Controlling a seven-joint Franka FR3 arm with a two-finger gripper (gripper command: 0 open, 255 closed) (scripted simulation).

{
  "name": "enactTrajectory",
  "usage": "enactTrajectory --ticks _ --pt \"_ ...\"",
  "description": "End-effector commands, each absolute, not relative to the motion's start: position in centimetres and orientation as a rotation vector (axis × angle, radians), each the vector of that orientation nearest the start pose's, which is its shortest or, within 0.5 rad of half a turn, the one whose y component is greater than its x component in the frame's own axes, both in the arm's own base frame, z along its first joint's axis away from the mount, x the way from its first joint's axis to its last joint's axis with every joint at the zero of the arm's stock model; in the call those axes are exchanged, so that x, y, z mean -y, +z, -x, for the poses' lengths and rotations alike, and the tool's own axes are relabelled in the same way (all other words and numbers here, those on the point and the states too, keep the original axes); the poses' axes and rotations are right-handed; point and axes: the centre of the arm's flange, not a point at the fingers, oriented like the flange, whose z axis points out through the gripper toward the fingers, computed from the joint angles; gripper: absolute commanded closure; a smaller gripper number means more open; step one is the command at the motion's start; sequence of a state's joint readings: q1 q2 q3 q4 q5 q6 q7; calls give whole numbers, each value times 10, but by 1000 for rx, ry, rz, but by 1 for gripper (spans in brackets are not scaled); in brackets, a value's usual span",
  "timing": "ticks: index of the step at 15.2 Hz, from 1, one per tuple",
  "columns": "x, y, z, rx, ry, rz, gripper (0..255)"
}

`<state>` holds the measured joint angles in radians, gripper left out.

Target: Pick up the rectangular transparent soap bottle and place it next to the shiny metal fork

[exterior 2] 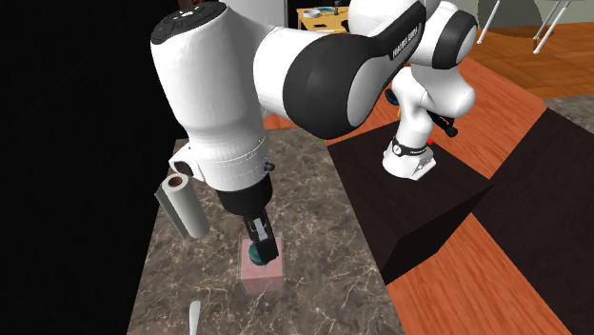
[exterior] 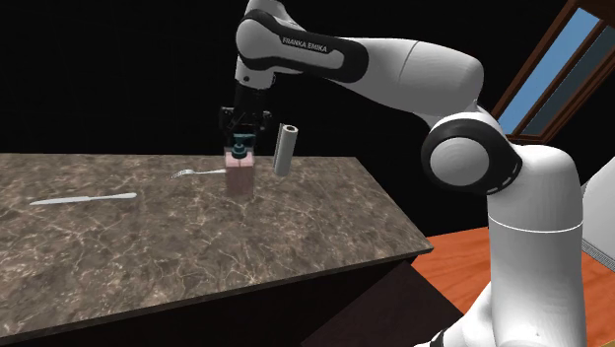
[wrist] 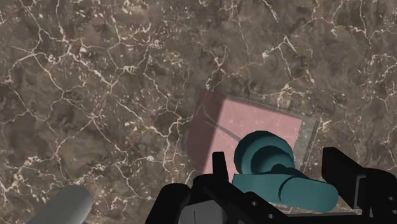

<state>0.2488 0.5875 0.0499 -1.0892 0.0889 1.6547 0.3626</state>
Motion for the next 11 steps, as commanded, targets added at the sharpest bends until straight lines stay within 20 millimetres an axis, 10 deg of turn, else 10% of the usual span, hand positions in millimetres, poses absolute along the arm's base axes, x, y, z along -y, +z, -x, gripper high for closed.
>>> enactTrajectory --ticks 1,11 --pt "-211 473 -689 -123 86 3035 255" --pt "-211 420 -689 -123 86 3035 255"
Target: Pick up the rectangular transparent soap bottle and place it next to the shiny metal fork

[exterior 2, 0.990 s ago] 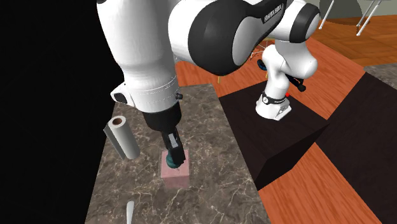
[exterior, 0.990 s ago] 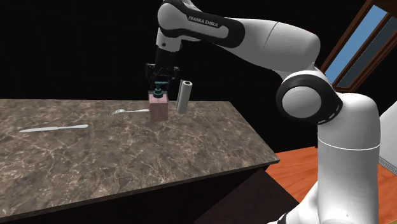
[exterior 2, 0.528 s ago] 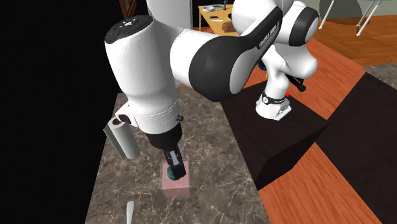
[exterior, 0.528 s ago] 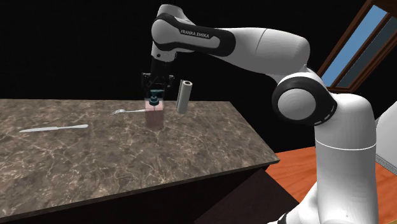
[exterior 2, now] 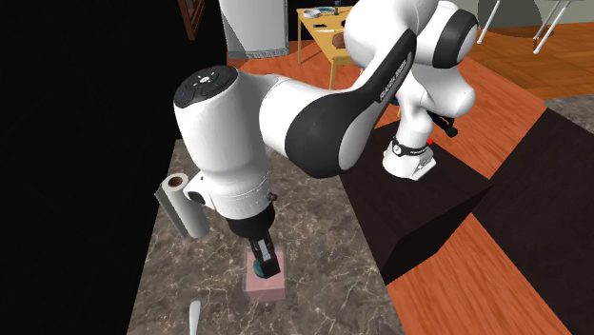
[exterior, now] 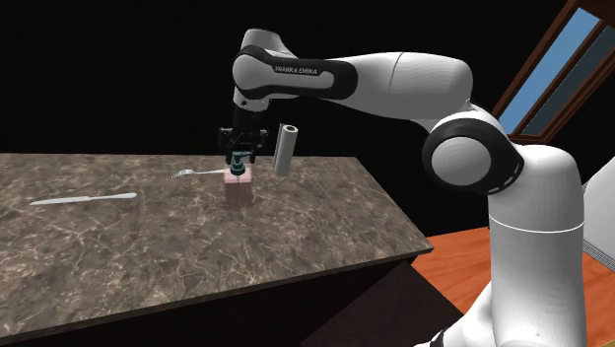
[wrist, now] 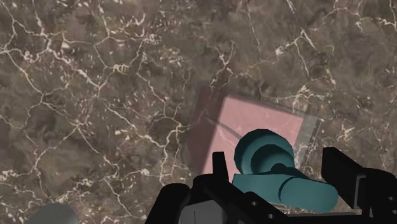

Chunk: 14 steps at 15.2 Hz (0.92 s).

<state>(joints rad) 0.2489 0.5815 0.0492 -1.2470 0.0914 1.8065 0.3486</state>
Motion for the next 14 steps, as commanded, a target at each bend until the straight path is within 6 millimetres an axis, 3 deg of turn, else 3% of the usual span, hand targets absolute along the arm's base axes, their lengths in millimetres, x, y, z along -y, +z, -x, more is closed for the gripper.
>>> enactTrajectory --ticks 1,9,10,14 --pt "-211 415 -689 -123 86 3035 255" --pt "-211 413 -689 -123 86 3035 255" --pt "-211 413 -689 -123 86 3035 0" --pt "-211 413 -689 -123 86 3035 0"
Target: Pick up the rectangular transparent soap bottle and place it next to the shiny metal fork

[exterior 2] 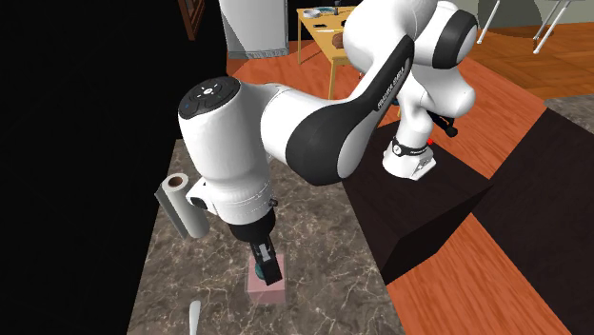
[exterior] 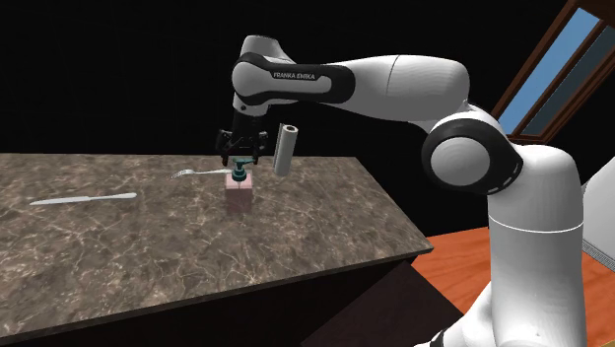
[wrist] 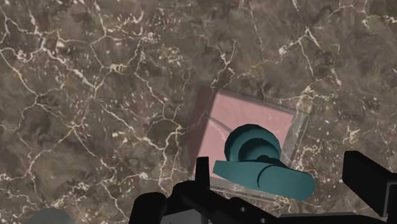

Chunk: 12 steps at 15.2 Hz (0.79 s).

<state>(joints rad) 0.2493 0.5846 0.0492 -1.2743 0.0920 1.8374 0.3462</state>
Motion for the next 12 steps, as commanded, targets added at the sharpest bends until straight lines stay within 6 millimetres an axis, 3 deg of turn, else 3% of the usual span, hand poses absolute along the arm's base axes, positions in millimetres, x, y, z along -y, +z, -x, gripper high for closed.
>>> enactTrajectory --ticks 1,5,12 --pt "-211 413 -689 -123 86 3035 0" --pt "-206 463 -691 -123 86 3035 0" --pt "-206 463 -691 -123 86 3035 0"
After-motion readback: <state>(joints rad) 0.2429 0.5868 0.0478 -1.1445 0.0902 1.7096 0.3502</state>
